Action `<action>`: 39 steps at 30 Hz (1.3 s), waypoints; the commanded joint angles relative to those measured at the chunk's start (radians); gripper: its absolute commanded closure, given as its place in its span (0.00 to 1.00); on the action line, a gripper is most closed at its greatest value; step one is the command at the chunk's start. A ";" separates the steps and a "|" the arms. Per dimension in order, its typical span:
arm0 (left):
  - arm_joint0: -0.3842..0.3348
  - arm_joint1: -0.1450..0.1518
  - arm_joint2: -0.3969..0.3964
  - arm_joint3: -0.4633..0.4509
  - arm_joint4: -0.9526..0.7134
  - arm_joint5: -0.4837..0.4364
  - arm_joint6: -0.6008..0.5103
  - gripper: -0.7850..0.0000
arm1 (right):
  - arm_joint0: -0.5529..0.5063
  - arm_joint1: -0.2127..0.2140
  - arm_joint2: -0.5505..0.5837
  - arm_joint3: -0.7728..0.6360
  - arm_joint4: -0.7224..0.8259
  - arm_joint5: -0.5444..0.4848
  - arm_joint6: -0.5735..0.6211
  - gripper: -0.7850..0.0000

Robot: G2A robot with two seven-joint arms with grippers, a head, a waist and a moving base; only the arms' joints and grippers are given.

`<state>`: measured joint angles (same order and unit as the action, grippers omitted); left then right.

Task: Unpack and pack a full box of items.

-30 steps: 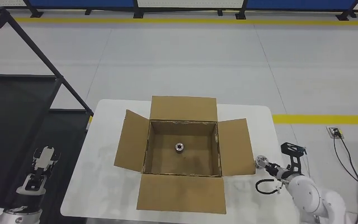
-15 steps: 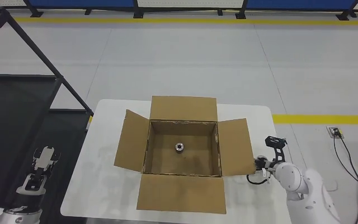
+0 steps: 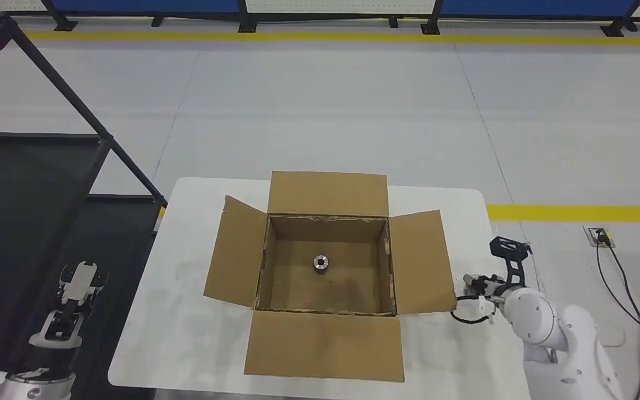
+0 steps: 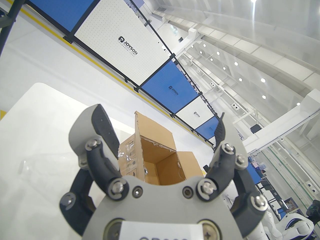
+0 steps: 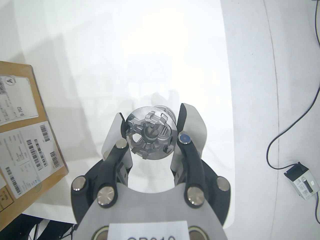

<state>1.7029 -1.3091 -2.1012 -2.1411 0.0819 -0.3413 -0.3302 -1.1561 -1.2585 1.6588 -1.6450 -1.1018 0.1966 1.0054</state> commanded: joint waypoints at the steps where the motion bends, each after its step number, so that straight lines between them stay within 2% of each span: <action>1: 0.000 0.000 0.000 0.000 0.000 0.000 0.000 0.00 | -0.033 0.001 0.025 -0.082 0.016 0.023 -0.018 1.00; 7: 0.000 0.000 0.000 0.000 0.000 0.000 0.000 0.00 | -0.155 -0.006 0.068 -0.375 0.059 0.127 -0.140 1.00; 8: 0.000 0.000 0.000 0.000 0.000 0.000 0.000 0.00 | -0.175 -0.009 0.066 -0.423 0.063 0.172 -0.175 1.00; 10: 0.000 0.000 0.000 0.000 0.000 0.000 0.000 0.00 | -0.209 -0.015 0.043 -0.508 0.085 0.191 -0.230 1.00; 15: 0.000 0.000 0.000 0.000 0.000 0.000 0.000 0.00 | -0.234 -0.019 -0.045 -0.624 0.114 0.107 -0.305 1.00; 19: 0.000 0.000 0.000 0.000 0.000 0.000 0.000 0.00 | -0.177 -0.015 -0.179 -0.618 0.087 -0.041 -0.261 1.00; 24: 0.000 0.000 0.000 0.000 0.000 0.000 0.000 0.00 | -0.001 -0.025 -0.403 -0.485 0.035 -0.125 -0.115 1.00; 28: 0.000 0.000 0.000 0.000 0.000 0.000 0.000 0.00 | 0.188 -0.047 -0.563 -0.278 0.047 -0.144 0.012 1.00; 34: 0.000 0.000 0.000 0.000 0.000 0.000 0.000 0.00 | 0.434 -0.103 -0.756 0.076 0.085 -0.116 0.073 1.00; 39: 0.000 0.000 0.000 0.000 0.000 0.000 0.000 0.00 | 0.568 -0.157 -0.886 0.318 0.097 -0.078 0.098 1.00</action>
<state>1.7029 -1.3091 -2.1012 -2.1411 0.0819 -0.3413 -0.3302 -0.6147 -1.4048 0.8003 -1.3882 -1.0047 0.1123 1.0963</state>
